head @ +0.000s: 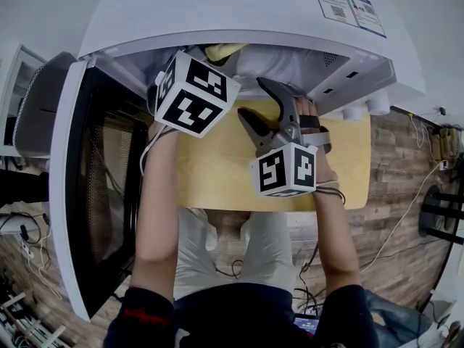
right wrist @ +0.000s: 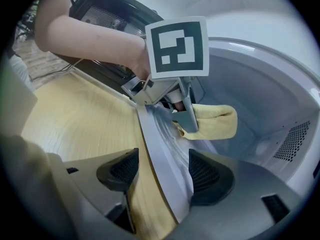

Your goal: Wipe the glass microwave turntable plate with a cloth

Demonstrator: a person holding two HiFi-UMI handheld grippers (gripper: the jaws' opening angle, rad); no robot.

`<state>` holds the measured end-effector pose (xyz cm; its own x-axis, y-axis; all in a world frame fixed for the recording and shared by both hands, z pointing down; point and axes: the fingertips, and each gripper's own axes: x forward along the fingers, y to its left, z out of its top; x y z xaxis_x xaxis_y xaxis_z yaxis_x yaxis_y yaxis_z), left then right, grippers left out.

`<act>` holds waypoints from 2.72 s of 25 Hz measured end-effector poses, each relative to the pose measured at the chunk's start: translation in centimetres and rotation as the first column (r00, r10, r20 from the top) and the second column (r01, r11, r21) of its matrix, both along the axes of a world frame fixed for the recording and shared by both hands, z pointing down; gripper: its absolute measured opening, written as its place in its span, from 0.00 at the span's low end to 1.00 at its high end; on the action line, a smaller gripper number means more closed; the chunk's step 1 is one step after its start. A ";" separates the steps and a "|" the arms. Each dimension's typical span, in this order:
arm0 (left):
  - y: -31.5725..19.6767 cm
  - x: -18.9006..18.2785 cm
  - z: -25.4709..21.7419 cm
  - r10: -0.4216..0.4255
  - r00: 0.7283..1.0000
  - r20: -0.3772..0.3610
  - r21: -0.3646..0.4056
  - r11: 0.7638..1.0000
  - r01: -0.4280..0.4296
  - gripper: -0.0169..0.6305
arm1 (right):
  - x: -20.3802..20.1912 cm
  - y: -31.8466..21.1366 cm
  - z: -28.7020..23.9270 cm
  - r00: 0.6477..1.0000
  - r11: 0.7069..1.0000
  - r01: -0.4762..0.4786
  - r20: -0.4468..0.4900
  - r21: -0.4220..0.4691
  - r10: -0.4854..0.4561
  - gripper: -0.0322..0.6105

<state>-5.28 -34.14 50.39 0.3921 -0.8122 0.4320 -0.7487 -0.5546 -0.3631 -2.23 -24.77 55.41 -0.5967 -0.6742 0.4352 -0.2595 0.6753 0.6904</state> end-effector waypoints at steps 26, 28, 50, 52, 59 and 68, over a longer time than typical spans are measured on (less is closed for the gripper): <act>0.1 -2.5 -0.3 -0.136 0.987 -0.090 -0.051 0.990 0.131 0.23 | 0.2 -0.1 0.0 1.000 1.000 0.001 -0.002 0.001 -0.001 0.48; 0.0 -2.1 -0.3 -0.124 0.988 -0.088 -0.057 0.991 0.119 0.23 | 0.1 0.0 0.0 1.000 1.000 0.003 -0.003 0.002 -0.003 0.48; 1.1 4.2 -0.1 0.067 0.998 0.013 -0.027 0.997 -0.066 0.23 | -0.4 0.5 0.1 1.000 1.000 0.022 -0.012 0.009 -0.022 0.48; 1.0 4.2 -0.1 0.066 0.998 0.009 -0.025 0.998 -0.066 0.23 | -0.4 0.5 0.1 1.000 1.000 0.022 -0.012 0.008 -0.022 0.48; 1.0 3.7 -0.1 0.065 0.998 0.009 -0.012 0.998 -0.065 0.23 | -0.4 0.5 0.1 1.000 1.000 0.024 -0.018 0.016 -0.024 0.48; 0.7 0.5 0.0 -0.023 1.000 0.018 -0.005 1.000 0.023 0.23 | -0.4 0.4 0.2 0.999 0.999 0.023 -0.031 0.028 -0.022 0.48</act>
